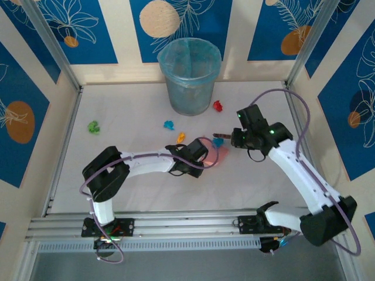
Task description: Sweep away the paper scraps from the table
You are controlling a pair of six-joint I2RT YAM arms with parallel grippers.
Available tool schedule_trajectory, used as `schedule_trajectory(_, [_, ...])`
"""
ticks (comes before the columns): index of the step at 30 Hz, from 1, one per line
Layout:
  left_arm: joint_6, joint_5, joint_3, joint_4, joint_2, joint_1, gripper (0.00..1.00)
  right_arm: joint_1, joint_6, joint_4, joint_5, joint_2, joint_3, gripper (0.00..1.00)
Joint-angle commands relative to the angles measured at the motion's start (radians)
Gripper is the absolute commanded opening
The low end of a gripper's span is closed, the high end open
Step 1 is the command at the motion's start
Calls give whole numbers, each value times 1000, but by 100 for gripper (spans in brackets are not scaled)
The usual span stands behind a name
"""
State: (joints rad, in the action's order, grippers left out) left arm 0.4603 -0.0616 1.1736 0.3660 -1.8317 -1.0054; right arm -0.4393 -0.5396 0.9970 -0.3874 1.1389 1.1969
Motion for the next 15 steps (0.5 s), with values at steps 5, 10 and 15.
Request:
schedule_trajectory(5, [-26, -21, 28, 33, -31, 4, 0, 39, -26, -55, 6, -113, -62, 0])
schedule_trajectory(10, [-20, -14, 28, 30, -26, 4, 0, 98, -23, -165, -38, -30, -82, 0])
schedule_trajectory(15, [-21, -15, 26, 33, -21, 4, 0, 107, 18, -213, -38, 110, -40, 0])
